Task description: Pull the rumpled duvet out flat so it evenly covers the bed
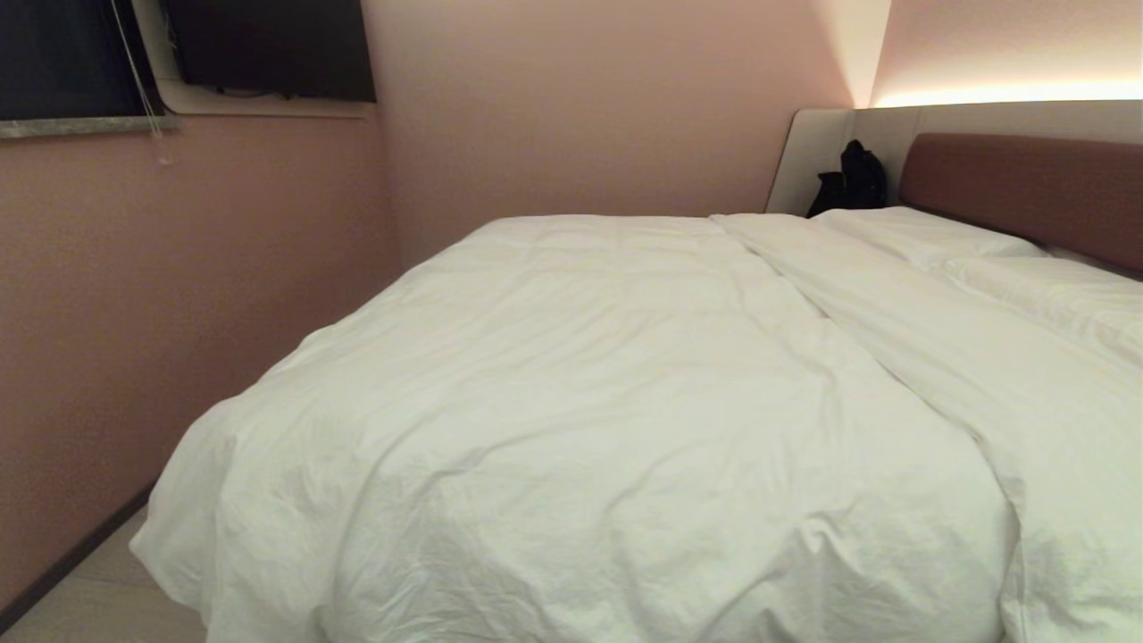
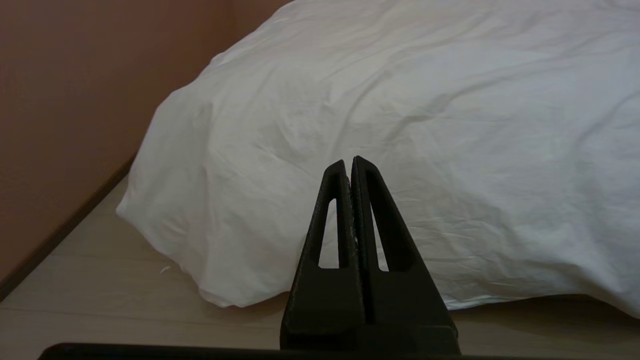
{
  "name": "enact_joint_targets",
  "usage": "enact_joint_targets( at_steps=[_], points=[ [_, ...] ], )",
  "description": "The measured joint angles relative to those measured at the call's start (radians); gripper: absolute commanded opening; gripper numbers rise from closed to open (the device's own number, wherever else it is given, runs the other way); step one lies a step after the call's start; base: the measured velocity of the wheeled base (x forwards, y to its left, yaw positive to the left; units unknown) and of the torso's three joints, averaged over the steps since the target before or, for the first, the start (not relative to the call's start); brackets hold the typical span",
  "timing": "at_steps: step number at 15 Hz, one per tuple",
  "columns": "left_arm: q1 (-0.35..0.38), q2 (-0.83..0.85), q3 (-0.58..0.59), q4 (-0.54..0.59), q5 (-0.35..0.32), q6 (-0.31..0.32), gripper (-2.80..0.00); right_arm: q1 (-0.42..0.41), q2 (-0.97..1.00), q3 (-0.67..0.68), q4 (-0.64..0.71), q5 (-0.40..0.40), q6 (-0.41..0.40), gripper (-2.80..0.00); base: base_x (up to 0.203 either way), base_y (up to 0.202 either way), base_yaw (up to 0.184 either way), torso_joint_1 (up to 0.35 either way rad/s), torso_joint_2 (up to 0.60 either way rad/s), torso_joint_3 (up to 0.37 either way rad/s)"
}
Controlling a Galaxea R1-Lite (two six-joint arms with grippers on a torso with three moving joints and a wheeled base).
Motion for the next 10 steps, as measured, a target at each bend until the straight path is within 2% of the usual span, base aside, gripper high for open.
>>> enact_joint_targets(
  at_steps=[10],
  points=[
    [0.0,0.0,0.0,0.0,0.0,0.002,-2.8,0.0,0.0,0.0,0.0,0.0,0.0,-2.8,0.0,0.194,-0.001,0.001,0.0,0.001]
  ],
)
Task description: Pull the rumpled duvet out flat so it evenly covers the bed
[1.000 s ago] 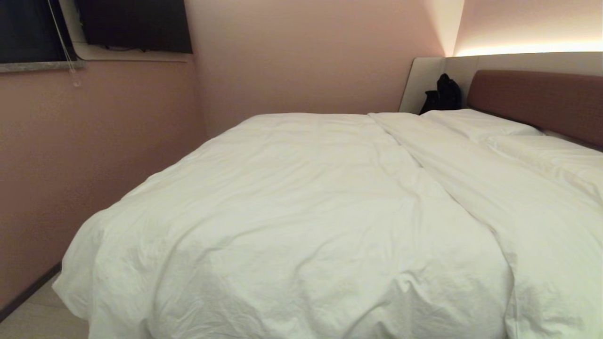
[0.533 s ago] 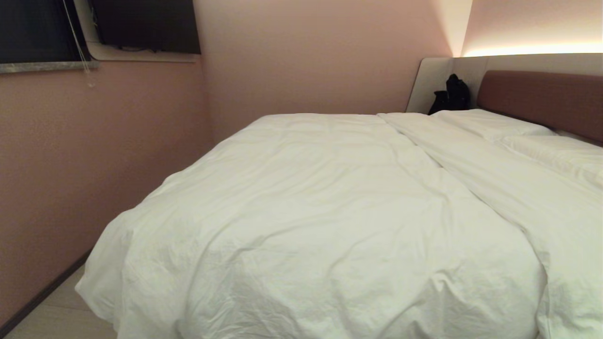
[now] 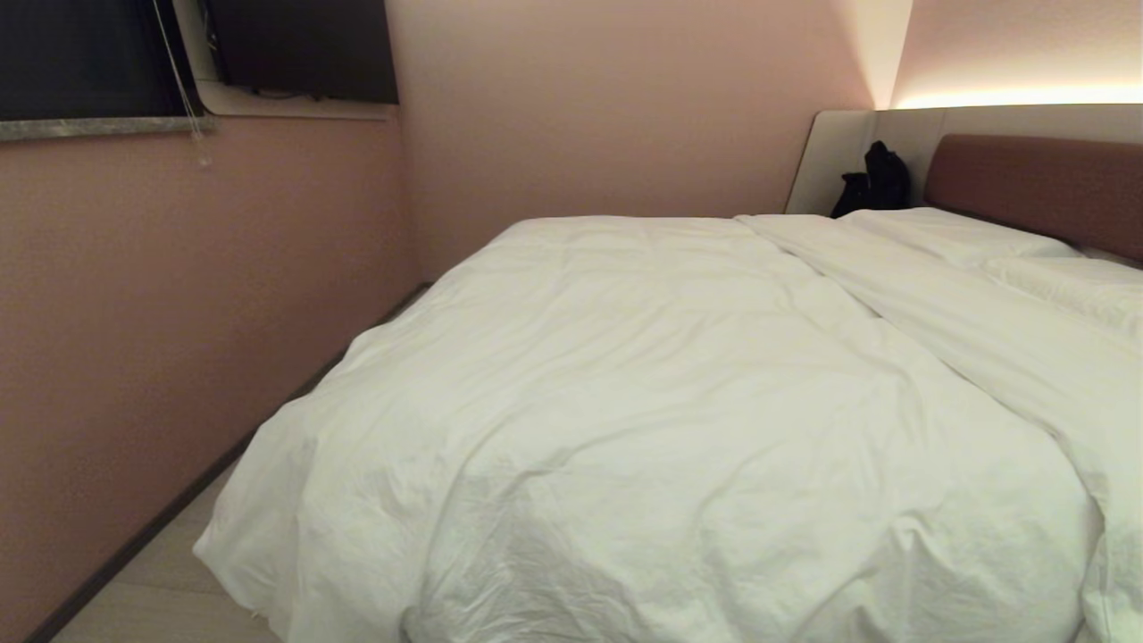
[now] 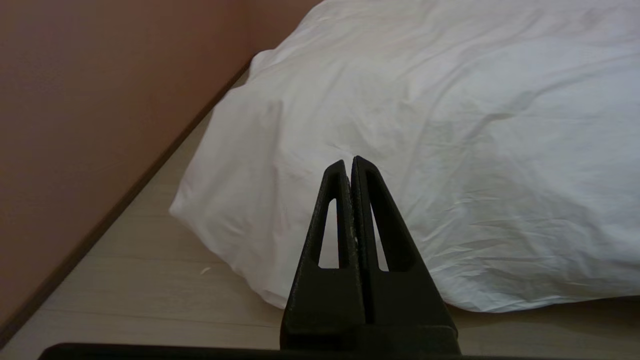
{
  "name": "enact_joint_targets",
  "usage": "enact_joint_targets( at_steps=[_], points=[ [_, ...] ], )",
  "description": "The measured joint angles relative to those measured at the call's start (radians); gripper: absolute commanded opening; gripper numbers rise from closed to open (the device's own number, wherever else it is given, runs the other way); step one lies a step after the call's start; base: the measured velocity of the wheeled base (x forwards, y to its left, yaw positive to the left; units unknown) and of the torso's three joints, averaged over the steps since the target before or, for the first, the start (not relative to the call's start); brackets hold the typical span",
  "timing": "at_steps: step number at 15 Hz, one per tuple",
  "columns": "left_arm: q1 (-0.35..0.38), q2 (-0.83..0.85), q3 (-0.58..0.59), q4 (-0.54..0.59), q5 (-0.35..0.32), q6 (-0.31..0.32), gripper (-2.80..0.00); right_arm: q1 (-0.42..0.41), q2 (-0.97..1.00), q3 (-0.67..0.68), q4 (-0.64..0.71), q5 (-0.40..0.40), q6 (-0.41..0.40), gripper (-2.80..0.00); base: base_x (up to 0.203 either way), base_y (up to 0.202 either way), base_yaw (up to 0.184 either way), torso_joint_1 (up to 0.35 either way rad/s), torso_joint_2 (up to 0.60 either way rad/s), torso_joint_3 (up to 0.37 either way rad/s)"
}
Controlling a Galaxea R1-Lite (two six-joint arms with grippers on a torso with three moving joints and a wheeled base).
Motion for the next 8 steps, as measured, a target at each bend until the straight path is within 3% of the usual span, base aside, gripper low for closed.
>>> enact_joint_targets(
  at_steps=[8],
  points=[
    [0.0,0.0,0.0,0.0,0.001,0.001,-2.8,0.0,0.0,0.0,0.0,0.0,0.0,-2.8,0.0,0.198,-0.001,0.004,0.0,0.003]
  ],
)
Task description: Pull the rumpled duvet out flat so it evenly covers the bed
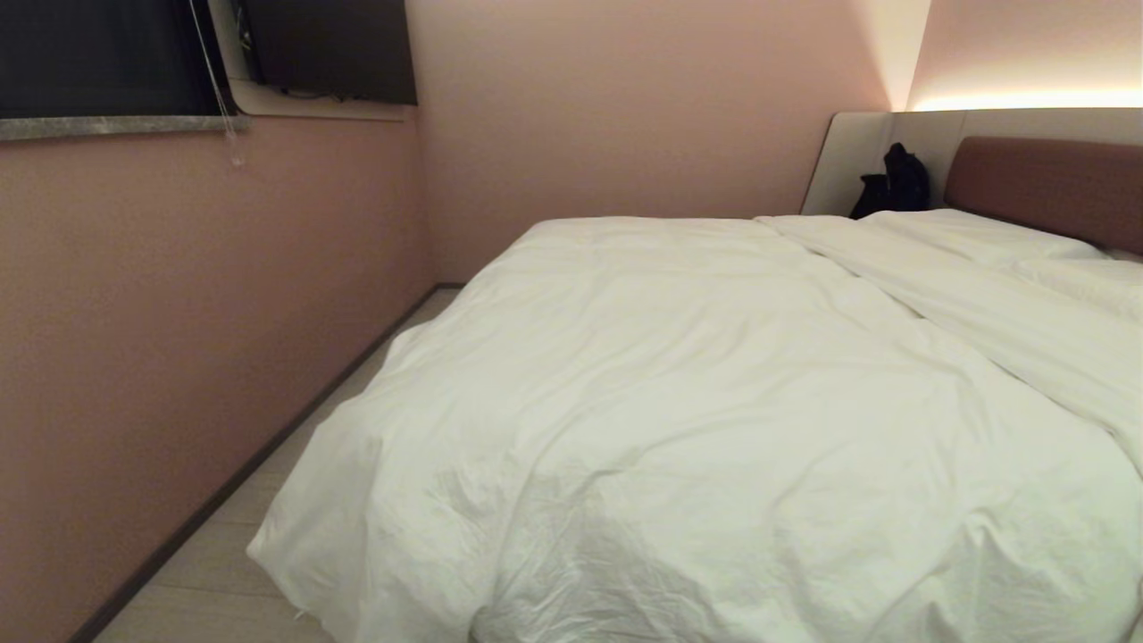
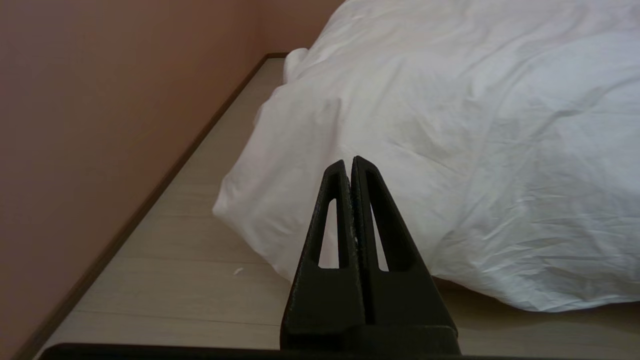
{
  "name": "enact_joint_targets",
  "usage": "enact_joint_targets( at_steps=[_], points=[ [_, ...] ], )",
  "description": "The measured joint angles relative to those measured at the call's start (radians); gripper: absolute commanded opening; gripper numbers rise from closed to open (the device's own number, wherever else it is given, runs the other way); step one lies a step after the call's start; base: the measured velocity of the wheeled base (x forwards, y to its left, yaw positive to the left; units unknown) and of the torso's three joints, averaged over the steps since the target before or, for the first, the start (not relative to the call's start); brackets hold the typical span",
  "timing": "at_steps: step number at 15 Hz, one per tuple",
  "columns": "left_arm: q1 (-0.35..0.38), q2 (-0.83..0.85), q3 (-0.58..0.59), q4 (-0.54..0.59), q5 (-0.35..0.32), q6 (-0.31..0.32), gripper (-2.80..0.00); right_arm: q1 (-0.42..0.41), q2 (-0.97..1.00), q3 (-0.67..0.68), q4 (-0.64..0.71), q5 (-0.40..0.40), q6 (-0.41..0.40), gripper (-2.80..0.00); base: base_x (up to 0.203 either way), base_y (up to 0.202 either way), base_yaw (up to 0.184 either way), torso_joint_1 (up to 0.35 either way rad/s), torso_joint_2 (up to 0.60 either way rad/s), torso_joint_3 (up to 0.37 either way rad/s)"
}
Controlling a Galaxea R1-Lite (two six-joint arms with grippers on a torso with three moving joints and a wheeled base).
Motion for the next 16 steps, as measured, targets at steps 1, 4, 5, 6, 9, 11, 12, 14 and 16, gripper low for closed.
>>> enact_joint_targets(
  at_steps=[1,4,5,6,9,11,12,14,16],
  points=[
    [0.0,0.0,0.0,0.0,-0.001,0.0,-2.8,0.0,0.0,0.0,0.0,0.0,0.0,-2.8,0.0,0.198,0.0,0.007,0.0,0.003],
    [0.0,0.0,0.0,0.0,-0.001,0.0,-2.8,0.0,0.0,0.0,0.0,0.0,0.0,-2.8,0.0,0.194,0.001,0.0,0.01,0.0],
    [0.0,0.0,0.0,0.0,-0.001,0.001,-2.8,0.0,0.0,0.0,0.0,0.0,0.0,-2.8,0.0,0.202,-0.004,-0.002,0.0,0.002],
    [0.0,0.0,0.0,0.0,-0.001,0.002,-2.8,0.0,0.0,0.0,0.0,0.0,0.0,-2.8,0.0,0.197,0.002,0.007,0.0,0.002],
    [0.0,0.0,0.0,0.0,-0.001,0.001,-2.8,0.0,0.0,0.0,0.0,0.0,0.0,-2.8,0.0,0.197,0.0,0.0,0.0,0.003],
    [0.0,0.0,0.0,0.0,-0.001,0.002,-2.8,0.0,0.0,0.0,0.0,0.0,0.0,-2.8,0.0,0.195,-0.001,0.003,0.0,0.004],
    [0.0,0.0,0.0,0.0,-0.001,0.002,-2.8,0.0,0.0,0.0,0.0,0.0,0.0,-2.8,0.0,0.193,0.003,0.002,0.0,0.003],
    [0.0,0.0,0.0,0.0,-0.001,0.002,-2.8,0.0,0.0,0.0,0.0,0.0,0.0,-2.8,0.0,0.199,-0.001,0.001,0.0,0.003],
    [0.0,0.0,0.0,0.0,-0.001,0.002,-2.8,0.0,0.0,0.0,0.001,0.0,0.0,-2.8,0.0,0.198,-0.003,0.002,0.0,0.007]
  ],
)
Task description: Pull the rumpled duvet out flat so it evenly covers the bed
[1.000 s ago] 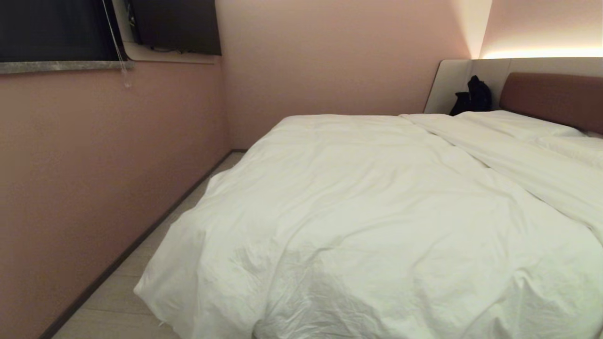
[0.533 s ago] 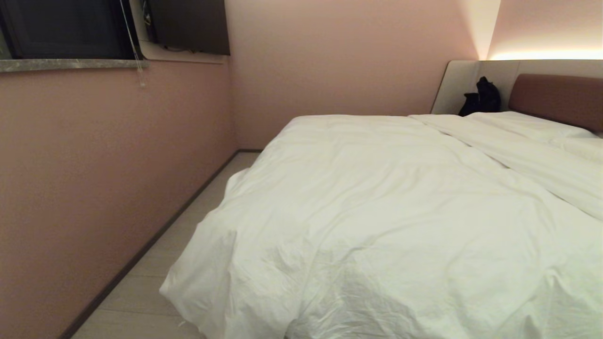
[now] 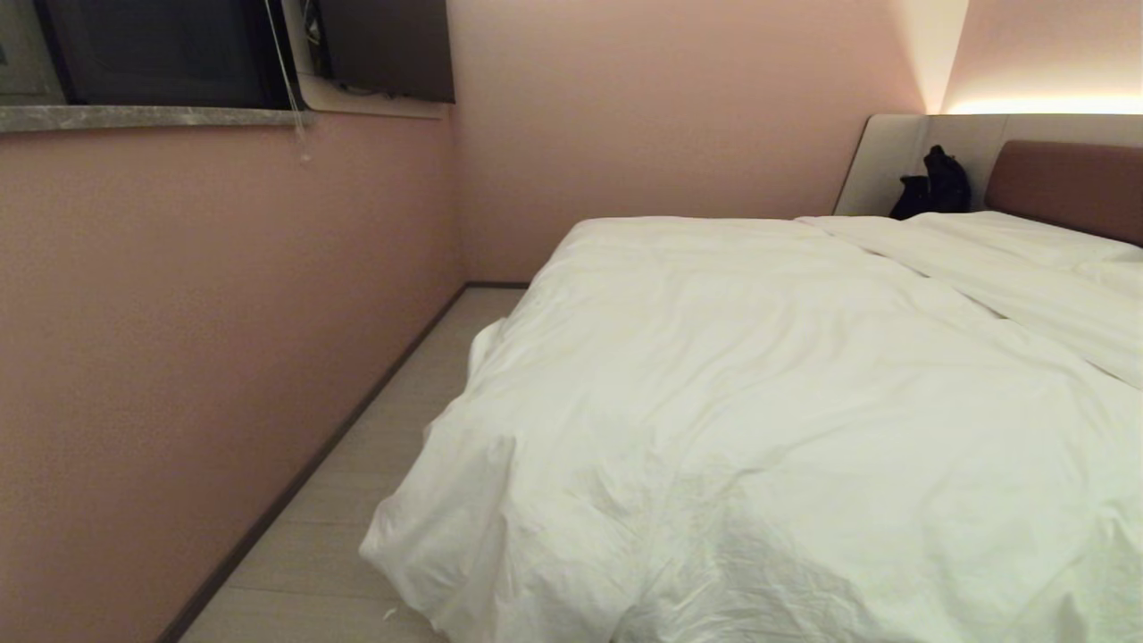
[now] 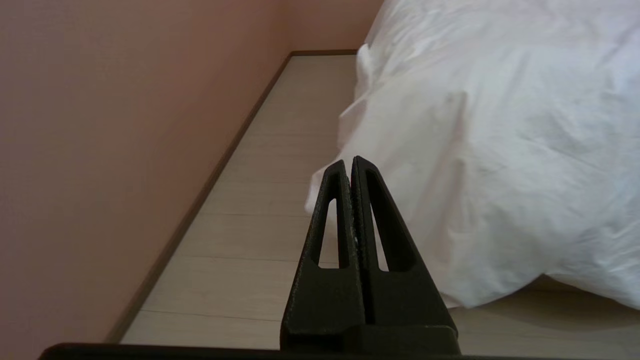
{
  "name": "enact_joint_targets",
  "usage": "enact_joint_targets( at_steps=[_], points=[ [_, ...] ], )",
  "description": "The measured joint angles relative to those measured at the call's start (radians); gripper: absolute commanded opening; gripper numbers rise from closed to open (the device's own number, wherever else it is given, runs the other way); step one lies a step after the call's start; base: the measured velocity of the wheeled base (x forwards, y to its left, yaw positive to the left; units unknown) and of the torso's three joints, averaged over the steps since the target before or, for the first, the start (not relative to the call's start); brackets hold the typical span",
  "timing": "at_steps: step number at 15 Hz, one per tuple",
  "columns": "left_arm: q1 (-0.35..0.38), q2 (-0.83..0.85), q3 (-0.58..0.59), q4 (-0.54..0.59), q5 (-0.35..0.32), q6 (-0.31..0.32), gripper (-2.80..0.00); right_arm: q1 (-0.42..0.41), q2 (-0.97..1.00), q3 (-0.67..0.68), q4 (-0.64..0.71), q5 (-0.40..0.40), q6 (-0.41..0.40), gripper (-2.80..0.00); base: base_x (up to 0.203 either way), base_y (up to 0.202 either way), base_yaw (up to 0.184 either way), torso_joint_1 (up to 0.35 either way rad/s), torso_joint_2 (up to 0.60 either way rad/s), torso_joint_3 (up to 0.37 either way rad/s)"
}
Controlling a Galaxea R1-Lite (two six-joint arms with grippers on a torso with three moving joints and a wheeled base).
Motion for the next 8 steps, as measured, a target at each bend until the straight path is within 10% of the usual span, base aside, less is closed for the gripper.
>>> enact_joint_targets(
  at_steps=[8],
  points=[
    [0.0,0.0,0.0,0.0,0.001,-0.001,-2.8,0.0,0.0,0.0,-0.001,0.0,0.0,-2.8,0.0,0.195,-0.002,0.001,0.0,0.004]
  ],
)
